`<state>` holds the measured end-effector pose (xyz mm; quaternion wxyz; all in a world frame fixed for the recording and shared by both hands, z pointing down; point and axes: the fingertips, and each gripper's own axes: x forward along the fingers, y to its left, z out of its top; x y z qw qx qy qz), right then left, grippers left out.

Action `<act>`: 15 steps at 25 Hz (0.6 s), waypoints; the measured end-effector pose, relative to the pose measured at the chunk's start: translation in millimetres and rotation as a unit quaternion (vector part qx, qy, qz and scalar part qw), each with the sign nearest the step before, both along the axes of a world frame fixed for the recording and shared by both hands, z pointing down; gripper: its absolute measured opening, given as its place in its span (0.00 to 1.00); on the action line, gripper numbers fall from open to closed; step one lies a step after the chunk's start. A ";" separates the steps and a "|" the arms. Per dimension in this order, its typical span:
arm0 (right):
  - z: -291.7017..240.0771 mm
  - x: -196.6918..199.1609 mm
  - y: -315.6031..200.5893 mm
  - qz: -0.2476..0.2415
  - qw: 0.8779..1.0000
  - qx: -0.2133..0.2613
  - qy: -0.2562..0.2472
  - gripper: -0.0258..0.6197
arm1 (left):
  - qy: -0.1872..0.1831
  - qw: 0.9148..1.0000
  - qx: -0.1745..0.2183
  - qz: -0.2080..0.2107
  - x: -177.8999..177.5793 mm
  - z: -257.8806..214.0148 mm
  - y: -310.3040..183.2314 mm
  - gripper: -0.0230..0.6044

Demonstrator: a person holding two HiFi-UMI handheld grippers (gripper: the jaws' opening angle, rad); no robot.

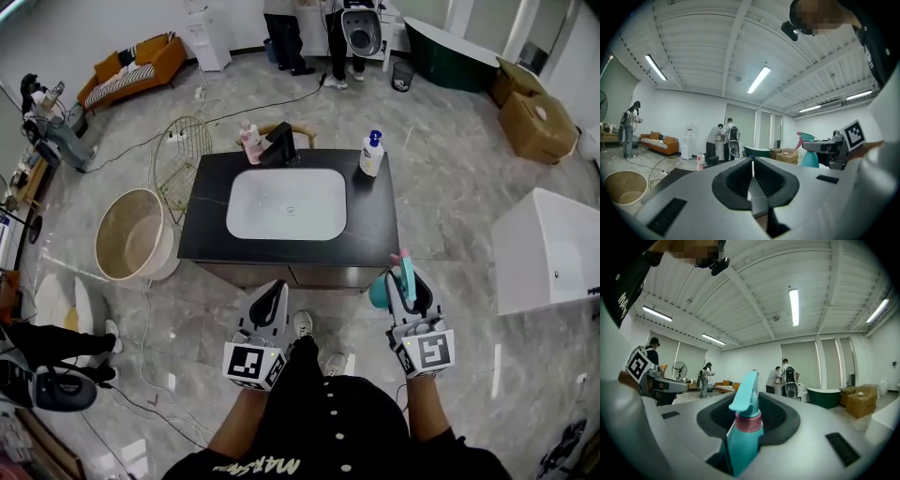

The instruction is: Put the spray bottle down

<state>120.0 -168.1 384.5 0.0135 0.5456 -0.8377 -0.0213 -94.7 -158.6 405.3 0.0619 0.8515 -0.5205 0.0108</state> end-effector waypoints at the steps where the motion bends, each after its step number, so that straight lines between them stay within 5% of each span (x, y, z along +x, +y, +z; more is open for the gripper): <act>1: -0.2 -0.5 -9.8 0.004 1.000 -0.001 -0.001 0.23 | 0.001 1.000 0.002 0.004 -0.5 -1.3 -11.8 0.07; 15: -14.5 -29.4 -143.3 0.040 0.999 0.012 0.016 0.23 | 0.003 0.999 0.015 0.052 -21.9 -7.7 -156.4 0.08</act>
